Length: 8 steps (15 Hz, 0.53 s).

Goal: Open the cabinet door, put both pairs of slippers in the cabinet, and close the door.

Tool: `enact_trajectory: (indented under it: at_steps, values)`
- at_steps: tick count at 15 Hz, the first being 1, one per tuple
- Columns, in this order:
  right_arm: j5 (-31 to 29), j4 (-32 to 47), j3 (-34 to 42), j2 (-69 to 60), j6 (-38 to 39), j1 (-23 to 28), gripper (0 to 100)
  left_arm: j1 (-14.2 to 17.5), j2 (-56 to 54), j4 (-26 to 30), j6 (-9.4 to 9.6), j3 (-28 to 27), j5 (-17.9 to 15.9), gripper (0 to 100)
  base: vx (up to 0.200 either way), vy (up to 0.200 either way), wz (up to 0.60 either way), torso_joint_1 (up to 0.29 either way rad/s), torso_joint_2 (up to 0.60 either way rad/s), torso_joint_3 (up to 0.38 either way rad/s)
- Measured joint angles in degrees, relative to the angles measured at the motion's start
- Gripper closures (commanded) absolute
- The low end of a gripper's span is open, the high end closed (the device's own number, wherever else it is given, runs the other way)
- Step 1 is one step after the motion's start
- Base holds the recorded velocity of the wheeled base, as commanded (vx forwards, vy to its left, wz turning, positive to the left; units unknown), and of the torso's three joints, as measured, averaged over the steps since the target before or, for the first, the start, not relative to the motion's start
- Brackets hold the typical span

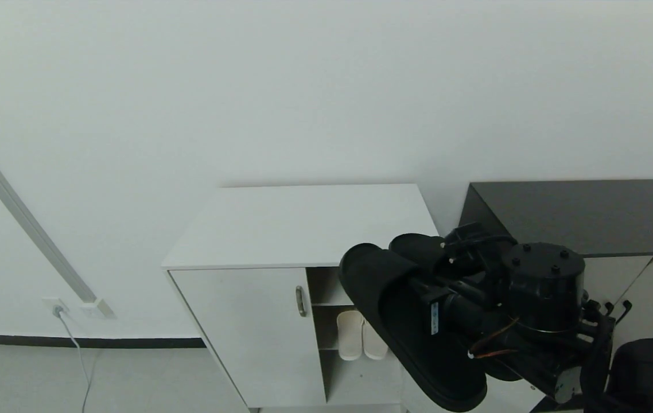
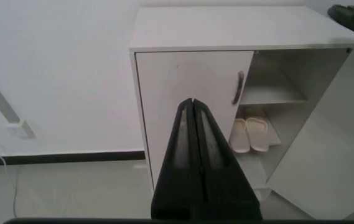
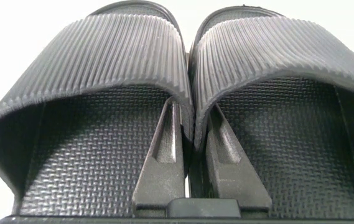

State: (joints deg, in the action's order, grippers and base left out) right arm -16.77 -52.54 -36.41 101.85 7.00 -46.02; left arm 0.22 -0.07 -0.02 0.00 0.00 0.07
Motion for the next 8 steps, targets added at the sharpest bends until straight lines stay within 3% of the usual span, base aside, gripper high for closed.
enact_trajectory:
  at_steps: [8]
  values:
    - [0.33,-0.44,1.68,0.0,-1.54,-0.89,100,-0.06,0.0,-0.02,0.0,0.0,0.0,100,0.0,0.0,0.0,0.0,0.0,0.0]
